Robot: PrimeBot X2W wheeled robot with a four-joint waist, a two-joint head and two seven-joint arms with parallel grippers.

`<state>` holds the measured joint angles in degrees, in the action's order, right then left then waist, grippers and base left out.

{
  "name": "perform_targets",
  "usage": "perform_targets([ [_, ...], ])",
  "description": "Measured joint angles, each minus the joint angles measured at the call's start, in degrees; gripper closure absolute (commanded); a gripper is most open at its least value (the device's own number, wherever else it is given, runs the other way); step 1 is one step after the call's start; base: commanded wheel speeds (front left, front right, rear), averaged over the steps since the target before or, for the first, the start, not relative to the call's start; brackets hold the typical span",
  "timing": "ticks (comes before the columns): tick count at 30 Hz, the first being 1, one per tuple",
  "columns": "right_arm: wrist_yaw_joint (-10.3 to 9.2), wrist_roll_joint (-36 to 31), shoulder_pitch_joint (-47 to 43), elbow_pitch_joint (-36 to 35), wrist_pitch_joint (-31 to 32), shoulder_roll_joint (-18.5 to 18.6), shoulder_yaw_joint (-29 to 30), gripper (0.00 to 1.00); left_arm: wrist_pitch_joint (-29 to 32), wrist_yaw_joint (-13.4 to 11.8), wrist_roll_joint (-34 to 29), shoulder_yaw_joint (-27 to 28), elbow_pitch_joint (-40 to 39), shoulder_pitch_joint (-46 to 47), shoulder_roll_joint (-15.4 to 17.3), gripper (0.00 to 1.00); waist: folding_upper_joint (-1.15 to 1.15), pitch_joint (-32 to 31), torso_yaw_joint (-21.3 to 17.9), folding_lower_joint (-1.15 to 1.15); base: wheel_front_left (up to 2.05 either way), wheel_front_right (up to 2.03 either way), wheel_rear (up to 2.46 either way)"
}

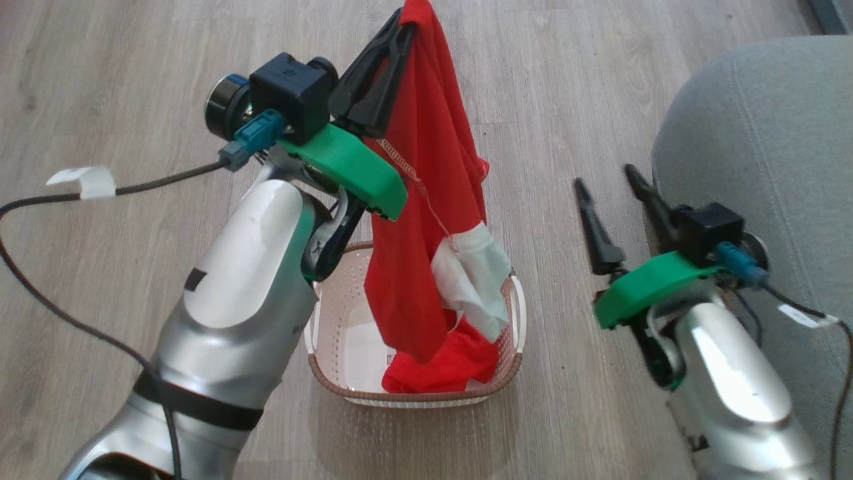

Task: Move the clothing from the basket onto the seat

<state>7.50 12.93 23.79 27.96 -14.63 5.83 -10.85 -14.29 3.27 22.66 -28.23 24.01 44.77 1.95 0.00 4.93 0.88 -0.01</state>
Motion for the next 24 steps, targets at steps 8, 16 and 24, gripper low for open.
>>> perform_targets([
  [8,0.0,3.49,2.76,-5.56,0.0,0.04,-12.05,0.0,0.0,-0.01,0.91,-1.59,-0.42,-0.09,0.0,1.0,0.0,0.24,0.13,0.0,0.0,0.0,0.0],
  [16,0.0,6.43,11.72,-1.19,0.0,0.13,-20.16,0.0,0.0,-0.02,2.47,-5.36,-1.75,-0.1,0.05,1.0,0.0,0.22,1.61,0.01,0.0,0.0,0.0],
  [24,0.0,6.53,15.5,13.33,0.0,-0.54,-23.84,0.0,0.0,-1.04,5.82,-11.44,-4.39,0.2,0.1,1.0,0.0,-0.02,4.72,0.01,0.0,0.0,0.0],
])
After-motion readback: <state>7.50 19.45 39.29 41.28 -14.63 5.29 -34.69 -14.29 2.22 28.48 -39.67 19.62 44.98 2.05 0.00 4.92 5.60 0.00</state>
